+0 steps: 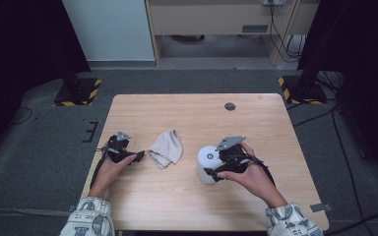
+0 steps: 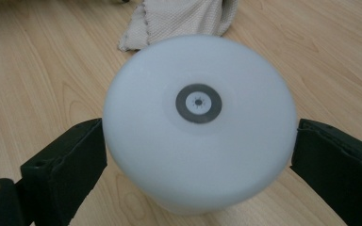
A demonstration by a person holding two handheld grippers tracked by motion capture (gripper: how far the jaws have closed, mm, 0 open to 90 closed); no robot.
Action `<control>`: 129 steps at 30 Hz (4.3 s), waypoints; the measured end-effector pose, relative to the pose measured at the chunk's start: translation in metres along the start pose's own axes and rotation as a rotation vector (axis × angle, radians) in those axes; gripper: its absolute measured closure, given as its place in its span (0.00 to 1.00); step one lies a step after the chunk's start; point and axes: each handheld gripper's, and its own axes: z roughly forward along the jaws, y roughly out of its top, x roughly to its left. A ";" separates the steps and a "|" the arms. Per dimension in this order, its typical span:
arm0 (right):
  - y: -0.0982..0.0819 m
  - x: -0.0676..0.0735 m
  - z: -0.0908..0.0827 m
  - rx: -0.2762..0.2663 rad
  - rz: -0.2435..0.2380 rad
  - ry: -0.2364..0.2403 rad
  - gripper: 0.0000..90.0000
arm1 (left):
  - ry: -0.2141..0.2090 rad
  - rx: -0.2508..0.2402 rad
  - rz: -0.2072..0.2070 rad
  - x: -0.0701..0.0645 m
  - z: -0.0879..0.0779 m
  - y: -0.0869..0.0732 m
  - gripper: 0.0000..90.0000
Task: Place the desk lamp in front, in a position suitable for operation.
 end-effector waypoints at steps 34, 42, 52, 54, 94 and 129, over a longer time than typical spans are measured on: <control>-0.089 -0.036 -0.006 0.057 0.172 -0.103 0.20 | -0.055 0.016 0.112 -0.098 0.016 0.039 0.27; -0.088 -0.033 -0.006 0.049 0.167 -0.102 0.20 | -0.084 0.030 0.108 -0.095 0.018 0.037 0.34; -0.082 -0.023 -0.005 0.029 0.120 -0.053 0.16 | -0.128 0.028 0.168 -0.099 0.014 0.038 0.81; -0.079 -0.018 -0.003 0.023 0.097 -0.039 0.15 | -0.133 0.026 0.177 -0.098 0.013 0.038 0.85; -0.025 0.002 0.017 -0.118 -0.024 0.004 0.10 | -0.402 -0.149 0.430 -0.151 -0.100 0.103 0.87; -0.018 0.011 0.022 -0.110 -0.056 0.040 0.11 | -0.386 0.005 0.558 -0.198 -0.074 0.126 0.87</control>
